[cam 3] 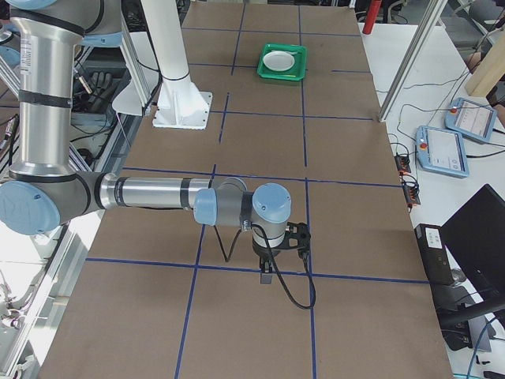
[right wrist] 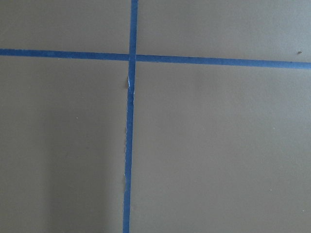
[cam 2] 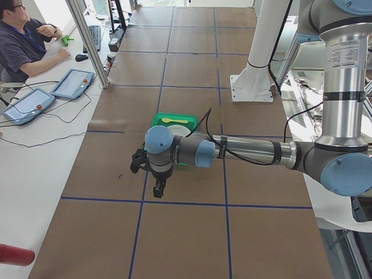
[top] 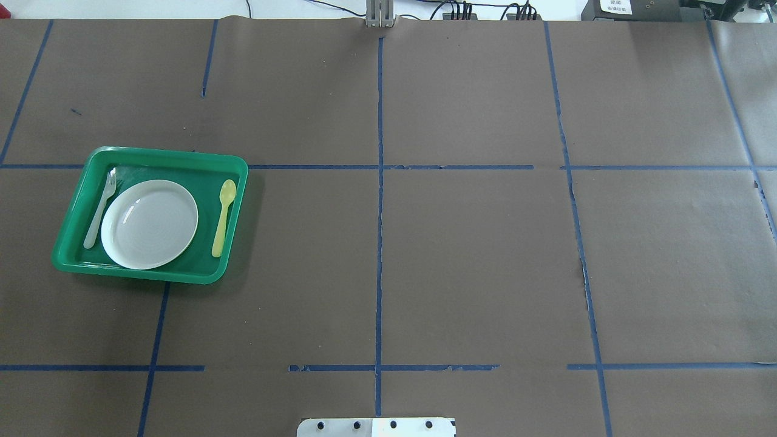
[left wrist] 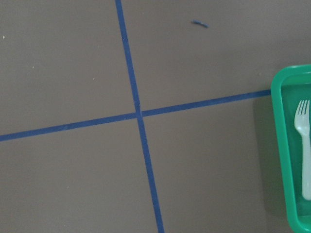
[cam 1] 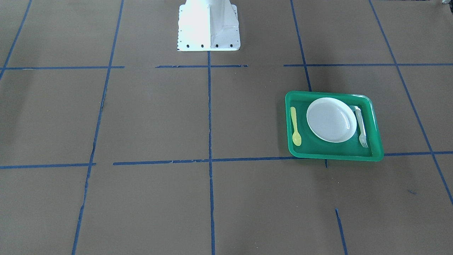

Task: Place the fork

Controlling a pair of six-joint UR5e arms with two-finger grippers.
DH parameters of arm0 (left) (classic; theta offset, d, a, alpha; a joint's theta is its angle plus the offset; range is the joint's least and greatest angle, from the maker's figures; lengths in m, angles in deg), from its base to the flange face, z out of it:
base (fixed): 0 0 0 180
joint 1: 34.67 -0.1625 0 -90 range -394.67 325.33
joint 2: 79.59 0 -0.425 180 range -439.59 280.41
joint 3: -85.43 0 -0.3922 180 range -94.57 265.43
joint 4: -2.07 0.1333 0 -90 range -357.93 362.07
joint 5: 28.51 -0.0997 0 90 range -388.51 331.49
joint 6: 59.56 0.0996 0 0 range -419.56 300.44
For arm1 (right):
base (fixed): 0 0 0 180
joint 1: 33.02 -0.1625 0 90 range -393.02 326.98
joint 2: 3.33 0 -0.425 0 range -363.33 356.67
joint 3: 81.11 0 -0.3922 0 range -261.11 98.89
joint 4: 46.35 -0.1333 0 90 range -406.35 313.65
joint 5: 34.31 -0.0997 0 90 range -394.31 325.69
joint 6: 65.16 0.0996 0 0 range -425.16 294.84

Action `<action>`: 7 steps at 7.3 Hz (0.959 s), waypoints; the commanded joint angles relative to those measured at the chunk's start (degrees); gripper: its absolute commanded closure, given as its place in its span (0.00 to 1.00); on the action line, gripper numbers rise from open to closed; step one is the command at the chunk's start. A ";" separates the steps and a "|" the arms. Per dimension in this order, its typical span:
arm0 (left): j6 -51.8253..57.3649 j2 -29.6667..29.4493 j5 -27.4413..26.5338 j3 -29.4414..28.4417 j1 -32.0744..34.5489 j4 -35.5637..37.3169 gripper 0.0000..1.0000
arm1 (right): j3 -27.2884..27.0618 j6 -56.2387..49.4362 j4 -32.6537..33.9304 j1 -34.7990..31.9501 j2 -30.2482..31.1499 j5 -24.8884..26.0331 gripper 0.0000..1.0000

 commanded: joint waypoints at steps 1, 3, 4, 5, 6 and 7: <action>0.74 0.72 -0.17 -0.78 0.57 0.37 0.00 | -0.04 0.00 0.00 0.00 0.00 0.00 0.00; 0.74 0.63 -0.26 -0.96 0.91 2.74 0.00 | 0.05 0.00 0.00 0.00 0.00 0.00 0.00; 0.74 0.63 -0.26 -0.96 1.00 3.36 0.00 | -0.04 0.00 0.00 0.00 0.00 0.00 0.00; 0.74 0.63 -0.26 -0.96 1.00 3.54 0.00 | -0.04 0.00 0.00 0.00 0.00 0.00 0.00; 0.74 0.63 -0.26 -0.96 1.00 3.54 0.00 | -0.04 0.00 0.00 0.00 0.00 0.00 0.00; 0.74 0.54 -0.26 -0.96 1.00 3.54 0.00 | -0.04 0.00 0.00 0.00 0.00 0.00 0.00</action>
